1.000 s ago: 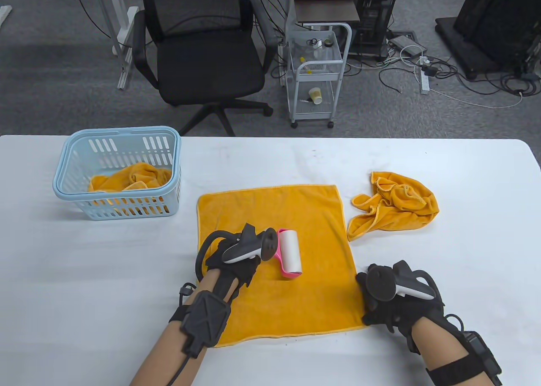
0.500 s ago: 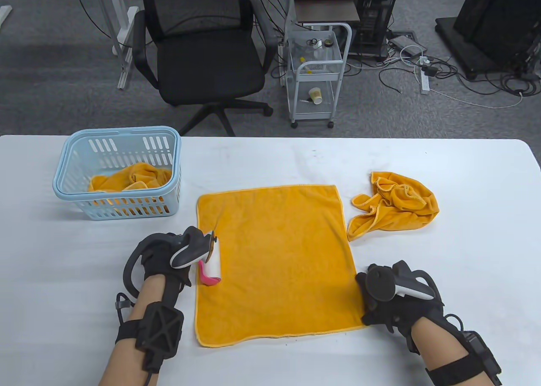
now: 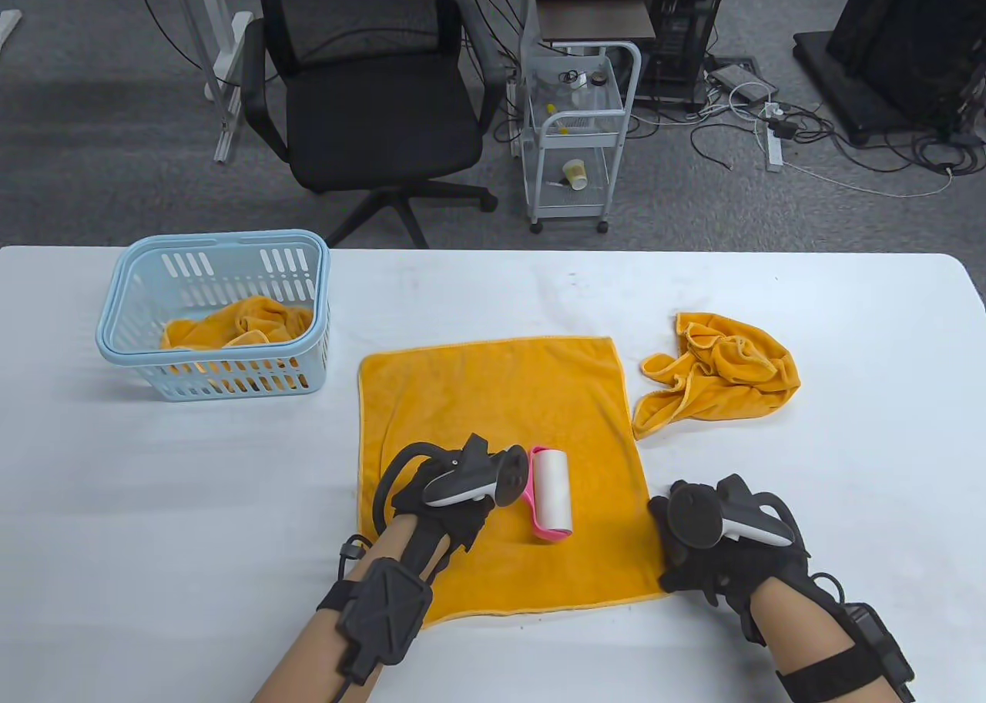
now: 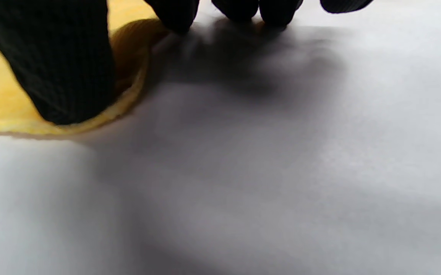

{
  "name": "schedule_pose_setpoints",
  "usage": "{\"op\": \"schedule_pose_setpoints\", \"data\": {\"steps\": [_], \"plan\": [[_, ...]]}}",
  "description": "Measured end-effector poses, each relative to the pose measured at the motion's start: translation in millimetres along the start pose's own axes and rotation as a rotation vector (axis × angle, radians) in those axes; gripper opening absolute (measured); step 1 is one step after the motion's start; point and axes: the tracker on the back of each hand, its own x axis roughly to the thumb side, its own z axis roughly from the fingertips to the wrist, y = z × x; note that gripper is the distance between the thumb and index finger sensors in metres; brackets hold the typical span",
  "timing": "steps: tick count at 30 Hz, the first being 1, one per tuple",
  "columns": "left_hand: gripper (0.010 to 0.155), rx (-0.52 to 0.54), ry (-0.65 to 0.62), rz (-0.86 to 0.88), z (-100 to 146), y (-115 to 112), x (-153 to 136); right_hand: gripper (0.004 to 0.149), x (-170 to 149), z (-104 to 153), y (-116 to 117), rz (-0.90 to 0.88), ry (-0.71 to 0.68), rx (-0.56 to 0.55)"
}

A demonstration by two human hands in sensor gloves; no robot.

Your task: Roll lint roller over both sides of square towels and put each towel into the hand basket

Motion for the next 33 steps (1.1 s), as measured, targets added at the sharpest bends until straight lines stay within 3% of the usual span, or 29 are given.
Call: {"op": "schedule_pose_setpoints", "data": {"steps": [4, 11, 15, 18, 21, 24, 28, 33], "plan": [[0.049, -0.012, 0.094, -0.088, 7, -10, -27, 0.098, 0, 0, 0, -0.002, 0.002, -0.001], [0.046, -0.120, 0.349, -0.241, 47, -32, -106, 0.098, 0, 0, 0, 0.002, -0.001, -0.001], [0.048, -0.115, 0.377, -0.280, 62, -31, -121, 0.098, 0, 0, 0, 0.003, -0.001, -0.002], [0.049, -0.077, 0.279, -0.073, 66, -25, -108, 0.098, 0, -1, 0, 0.004, -0.001, -0.001], [0.051, -0.010, 0.105, 0.052, 59, -14, -65, 0.098, 0, -1, 0, 0.004, -0.001, -0.001], [0.053, 0.037, -0.022, 0.052, 50, -6, -16, 0.098, 0, -1, 0, 0.003, 0.000, -0.001], [0.054, 0.051, -0.105, 0.040, 38, -6, 26, 0.098, 0, -1, 0, 0.003, 0.001, -0.001], [0.052, -0.004, -0.066, -0.068, 33, -17, 29, 0.098, 0, 0, 0, 0.003, 0.001, -0.001]]}}
